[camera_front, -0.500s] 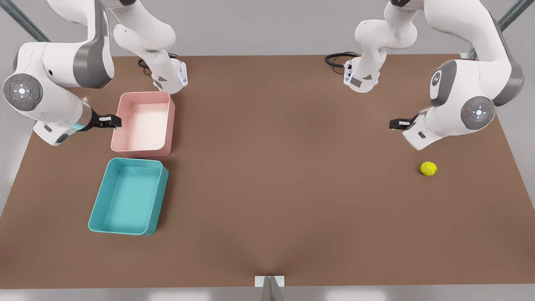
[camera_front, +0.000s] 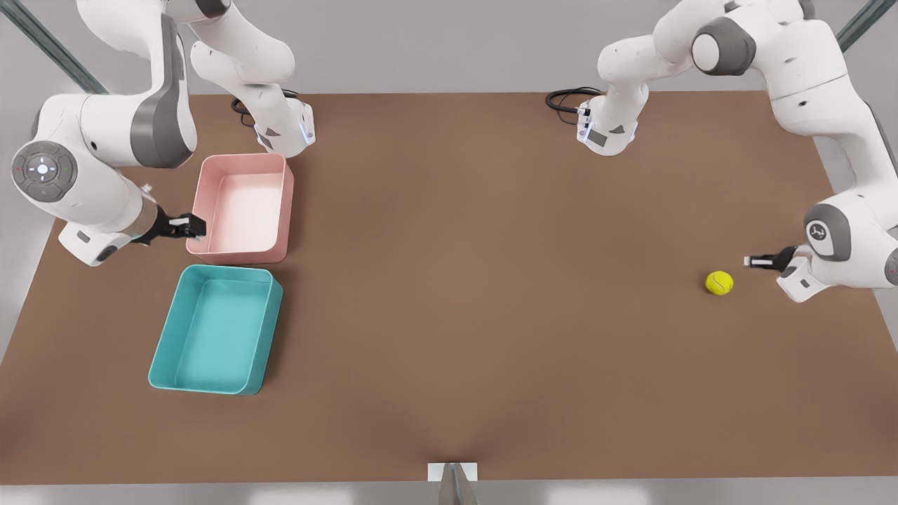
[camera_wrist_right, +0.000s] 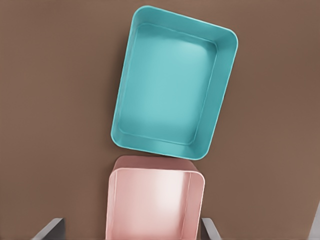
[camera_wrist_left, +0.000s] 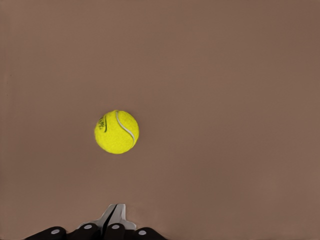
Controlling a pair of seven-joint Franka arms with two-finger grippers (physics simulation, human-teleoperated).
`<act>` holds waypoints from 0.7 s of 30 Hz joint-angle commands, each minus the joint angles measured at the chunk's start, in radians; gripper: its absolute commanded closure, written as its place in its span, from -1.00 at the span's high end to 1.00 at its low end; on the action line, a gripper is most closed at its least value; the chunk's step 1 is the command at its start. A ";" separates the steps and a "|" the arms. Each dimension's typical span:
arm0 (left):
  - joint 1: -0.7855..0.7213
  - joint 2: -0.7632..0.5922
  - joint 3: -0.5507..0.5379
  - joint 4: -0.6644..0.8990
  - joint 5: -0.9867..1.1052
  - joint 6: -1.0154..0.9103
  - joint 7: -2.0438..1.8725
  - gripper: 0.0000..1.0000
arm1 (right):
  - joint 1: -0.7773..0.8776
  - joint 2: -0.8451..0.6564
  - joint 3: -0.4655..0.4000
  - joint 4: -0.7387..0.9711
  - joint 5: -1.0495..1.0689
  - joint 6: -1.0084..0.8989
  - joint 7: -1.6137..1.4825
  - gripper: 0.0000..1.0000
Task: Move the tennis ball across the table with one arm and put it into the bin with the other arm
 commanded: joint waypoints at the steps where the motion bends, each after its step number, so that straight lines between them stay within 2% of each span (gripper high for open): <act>1: 0.048 0.046 0.013 0.000 -0.037 0.242 1.624 -0.57 | -0.034 0.012 -0.001 0.002 0.002 -0.011 -0.022 1.00; 2: 0.054 0.055 0.013 0.000 -0.028 0.302 1.727 -0.57 | -0.083 0.006 -0.001 0.004 0.055 -0.011 -0.031 1.00; 5: 0.080 0.089 0.012 -0.015 -0.013 0.386 1.825 -0.57 | -0.092 0.004 -0.014 0.004 0.062 -0.008 -0.039 1.00; 6: 0.083 0.086 0.009 -0.078 0.041 0.498 1.832 -0.57 | -0.092 -0.005 -0.016 0.001 0.060 -0.025 -0.068 1.00; 9: 0.078 0.060 0.003 -0.188 0.141 0.621 1.760 -0.57 | -0.094 -0.002 -0.033 0.002 0.063 -0.023 -0.099 1.00; 18: 0.060 0.064 -0.013 -0.262 0.254 0.595 1.347 -0.57 | -0.097 0.006 -0.036 0.001 0.052 -0.017 -0.099 1.00; 21: 0.057 0.076 -0.016 -0.260 0.262 0.647 1.315 -0.57 | -0.097 0.007 -0.037 -0.004 0.051 -0.019 -0.099 1.00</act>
